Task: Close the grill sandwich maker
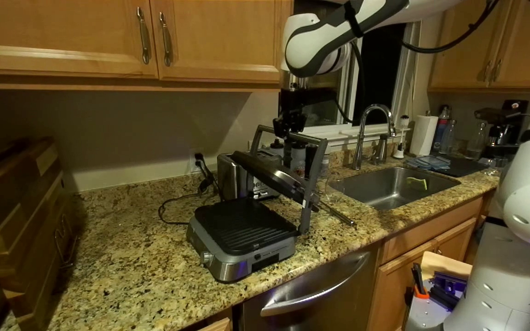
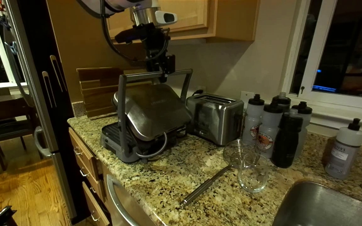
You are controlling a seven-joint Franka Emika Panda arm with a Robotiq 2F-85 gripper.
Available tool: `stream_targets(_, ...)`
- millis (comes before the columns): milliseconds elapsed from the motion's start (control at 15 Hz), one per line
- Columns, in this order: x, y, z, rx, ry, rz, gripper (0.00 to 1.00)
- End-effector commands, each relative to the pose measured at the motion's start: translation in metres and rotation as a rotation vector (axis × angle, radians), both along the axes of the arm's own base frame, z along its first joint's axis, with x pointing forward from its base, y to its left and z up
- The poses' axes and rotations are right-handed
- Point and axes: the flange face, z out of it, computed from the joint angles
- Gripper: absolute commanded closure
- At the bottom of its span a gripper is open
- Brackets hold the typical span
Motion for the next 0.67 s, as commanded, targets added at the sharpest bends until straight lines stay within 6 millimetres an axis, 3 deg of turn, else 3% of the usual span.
stream_targets(0, 0.011, 0.036, 0.006, -0.002, 0.017, 0.021, 0.91)
stream_targets(333, 0.028, 0.087, -0.006, 0.005, 0.017, 0.045, 0.92)
stream_targets(600, 0.039, 0.108, -0.015, 0.029, 0.028, 0.018, 0.93)
